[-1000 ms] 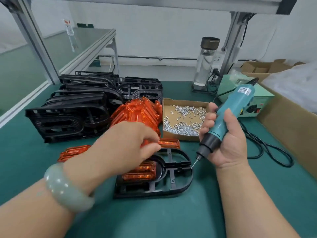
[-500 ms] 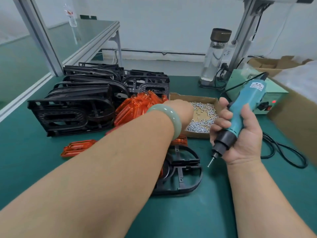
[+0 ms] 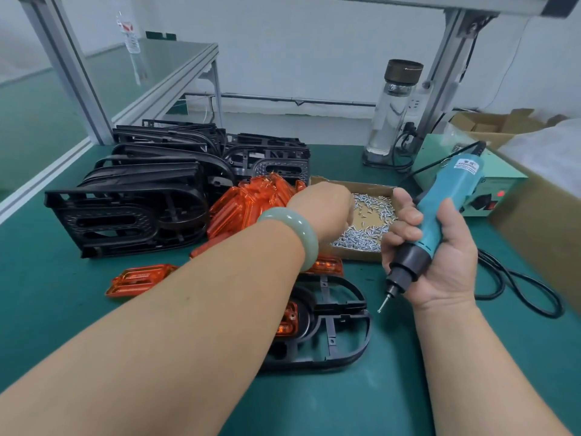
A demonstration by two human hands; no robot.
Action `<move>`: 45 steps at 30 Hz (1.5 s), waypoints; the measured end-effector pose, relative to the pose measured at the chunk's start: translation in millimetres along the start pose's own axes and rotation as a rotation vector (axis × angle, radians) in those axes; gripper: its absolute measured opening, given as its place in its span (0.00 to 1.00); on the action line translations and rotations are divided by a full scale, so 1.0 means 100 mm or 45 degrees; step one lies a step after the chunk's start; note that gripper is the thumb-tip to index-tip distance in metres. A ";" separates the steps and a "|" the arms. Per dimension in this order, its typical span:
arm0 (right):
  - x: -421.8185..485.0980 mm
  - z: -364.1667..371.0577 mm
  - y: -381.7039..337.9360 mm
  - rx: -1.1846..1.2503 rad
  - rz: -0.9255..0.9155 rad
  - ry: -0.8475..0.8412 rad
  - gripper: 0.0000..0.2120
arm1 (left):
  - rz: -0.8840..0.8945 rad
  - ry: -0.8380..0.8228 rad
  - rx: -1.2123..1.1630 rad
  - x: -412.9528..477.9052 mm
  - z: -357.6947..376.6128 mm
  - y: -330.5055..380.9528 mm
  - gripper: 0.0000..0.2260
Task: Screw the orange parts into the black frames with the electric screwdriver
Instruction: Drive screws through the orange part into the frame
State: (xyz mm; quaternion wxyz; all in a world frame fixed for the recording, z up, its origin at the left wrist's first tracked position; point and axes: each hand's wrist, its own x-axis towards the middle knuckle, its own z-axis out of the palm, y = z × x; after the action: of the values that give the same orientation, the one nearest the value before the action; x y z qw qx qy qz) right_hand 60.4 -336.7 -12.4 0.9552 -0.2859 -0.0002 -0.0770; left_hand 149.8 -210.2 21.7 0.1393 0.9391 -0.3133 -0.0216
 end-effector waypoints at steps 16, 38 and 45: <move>-0.09 0.25 0.07 0.030 0.025 -0.103 0.17 | -0.279 0.645 -0.986 -1.12 -0.06 -0.50 0.07; -0.05 0.36 0.37 0.038 -0.194 0.056 0.12 | -0.471 0.601 -0.934 -1.60 0.10 -0.58 0.08; -0.02 0.38 0.35 0.126 -0.235 0.141 0.10 | -0.504 0.570 -1.296 -1.53 0.21 -0.30 0.15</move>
State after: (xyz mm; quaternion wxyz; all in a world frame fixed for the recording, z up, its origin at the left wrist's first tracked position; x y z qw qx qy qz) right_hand 65.6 -286.9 -0.2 0.9555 -0.2324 0.0223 -0.1801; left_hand 41.6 -102.1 -14.1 0.6285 0.7765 -0.0453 0.0038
